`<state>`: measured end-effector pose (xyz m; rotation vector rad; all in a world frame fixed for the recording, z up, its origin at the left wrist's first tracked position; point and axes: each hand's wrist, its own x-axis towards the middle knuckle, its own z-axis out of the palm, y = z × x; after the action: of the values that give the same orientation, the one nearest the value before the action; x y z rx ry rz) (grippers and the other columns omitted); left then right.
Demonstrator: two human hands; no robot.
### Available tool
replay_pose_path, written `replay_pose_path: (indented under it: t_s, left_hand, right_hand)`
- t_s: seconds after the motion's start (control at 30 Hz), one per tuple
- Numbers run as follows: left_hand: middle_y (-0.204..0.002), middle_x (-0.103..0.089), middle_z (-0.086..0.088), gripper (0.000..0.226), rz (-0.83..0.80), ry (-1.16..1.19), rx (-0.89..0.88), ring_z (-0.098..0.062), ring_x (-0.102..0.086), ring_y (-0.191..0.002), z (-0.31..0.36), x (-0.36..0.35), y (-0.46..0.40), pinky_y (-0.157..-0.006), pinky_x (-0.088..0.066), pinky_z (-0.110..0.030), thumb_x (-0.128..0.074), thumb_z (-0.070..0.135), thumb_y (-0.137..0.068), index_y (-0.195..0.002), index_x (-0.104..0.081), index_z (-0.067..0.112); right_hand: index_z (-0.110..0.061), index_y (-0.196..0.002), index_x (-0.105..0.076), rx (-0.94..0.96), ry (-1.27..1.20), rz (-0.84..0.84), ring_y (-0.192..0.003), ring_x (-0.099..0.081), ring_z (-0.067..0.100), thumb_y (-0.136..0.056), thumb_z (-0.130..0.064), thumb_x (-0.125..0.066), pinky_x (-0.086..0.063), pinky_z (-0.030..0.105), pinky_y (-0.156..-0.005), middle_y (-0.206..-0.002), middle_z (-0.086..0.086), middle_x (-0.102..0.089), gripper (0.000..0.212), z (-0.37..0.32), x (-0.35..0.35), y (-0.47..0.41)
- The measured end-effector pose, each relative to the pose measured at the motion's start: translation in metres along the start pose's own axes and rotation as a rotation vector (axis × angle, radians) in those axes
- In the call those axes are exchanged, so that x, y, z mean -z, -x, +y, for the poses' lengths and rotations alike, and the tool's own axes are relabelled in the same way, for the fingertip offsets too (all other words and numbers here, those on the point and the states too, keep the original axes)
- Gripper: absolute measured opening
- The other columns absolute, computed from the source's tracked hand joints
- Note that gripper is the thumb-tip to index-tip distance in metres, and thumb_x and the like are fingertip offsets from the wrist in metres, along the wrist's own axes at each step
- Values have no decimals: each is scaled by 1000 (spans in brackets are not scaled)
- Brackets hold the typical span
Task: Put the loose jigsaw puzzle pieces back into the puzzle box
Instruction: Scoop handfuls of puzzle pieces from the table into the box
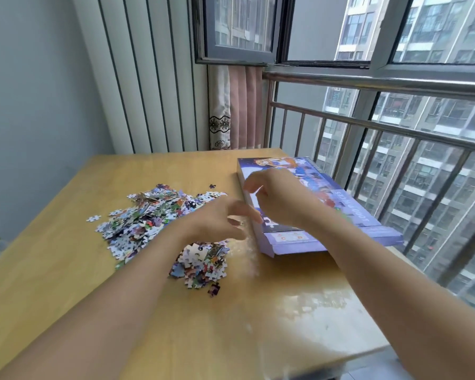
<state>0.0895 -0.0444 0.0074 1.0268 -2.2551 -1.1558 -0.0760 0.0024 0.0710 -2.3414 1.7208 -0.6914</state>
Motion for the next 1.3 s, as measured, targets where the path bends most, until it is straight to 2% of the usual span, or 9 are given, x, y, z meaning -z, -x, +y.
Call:
replay_pose_path:
  t_s: [0.1, 0.23, 0.43, 0.57, 0.67, 0.87, 1.03, 1.2, 1.3]
  left_hand:
    - [-112, -73, 15, 23, 378, -49, 46, 0, -64, -109, -15, 27, 13, -101, -52, -37, -72, 13, -87, -104, -75, 29]
    - [-128, -66, 0, 24, 792, -312, 183, -19, -60, -118, -53, 43, 26, -101, -46, -35, -65, 24, -94, -117, -70, 24]
    - [-144, -51, -7, 55, 976, -634, 413, -30, -38, -136, -114, 64, 60, -112, -34, -48, -55, 55, -93, -137, -56, 21]
    - [-154, -37, -11, 71, 983, -415, 685, -35, -23, -146, -142, 82, 79, -119, -20, -52, -45, 67, -93, -149, -40, 24]
    - [-157, -38, -15, 80, 866, -326, 750, -35, -33, -144, -149, 88, 77, -118, -25, -44, -36, 71, -94, -154, -33, 19]
    - [-146, -53, -4, 62, 840, -229, 599, -30, -52, -129, -148, 85, 70, -103, -42, -39, -43, 67, -94, -142, -50, 28]
    - [-148, -51, 1, 59, 855, -209, 562, -26, -49, -132, -155, 85, 69, -106, -41, -41, -44, 65, -94, -141, -49, 31]
    - [-145, -53, 4, 52, 904, -178, 538, -22, -51, -128, -159, 87, 66, -103, -43, -39, -49, 61, -94, -137, -52, 32]
    - [-141, -54, 6, 44, 953, -79, 476, -18, -52, -124, -158, 88, 66, -98, -42, -34, -58, 52, -92, -131, -56, 32]
  right_hand:
    - [-4, -125, -58, -195, 87, -294, -101, -53, 28, -93, 5, -38, -37, 23, -59, -106, 9, -52, 38, 7, -23, -40]
    - [1, -91, -51, -235, 200, -526, -91, -45, 27, -100, 1, -38, -37, 31, -71, -81, 6, -47, 17, -6, -70, -62]
    - [-4, -109, -61, -291, 187, -484, -97, -51, 31, -102, -14, -37, -47, 46, -99, -123, 16, -62, 28, -1, -130, -89]
    - [-7, -71, -45, -409, 11, -412, -65, -41, 18, -100, -5, -39, -39, 28, -59, -72, 5, -43, 29, -17, -133, -96]
    - [-9, -67, -41, -476, -103, -372, -56, -38, 15, -100, -4, -40, -31, 24, -49, -67, 5, -40, 33, -16, -128, -103]
    - [-3, -112, -68, -376, -143, -195, -78, -59, 23, -97, -16, -49, -49, 28, -59, -108, 11, -69, 27, 3, -114, -169]
    - [-6, -153, -36, -358, 37, -448, -144, -36, 31, -107, -41, -40, -30, 38, -117, -160, 14, -34, 58, 21, -136, -190]
    - [-10, -127, -62, -274, -139, -498, -106, -58, 25, -94, -69, -48, -43, 34, -91, -115, 8, -61, 69, 4, -154, -195]
    - [-10, -129, -66, -145, -128, -558, -118, -57, 27, -86, -75, -53, -44, 37, -100, -129, 7, -62, 79, -20, -149, -189]
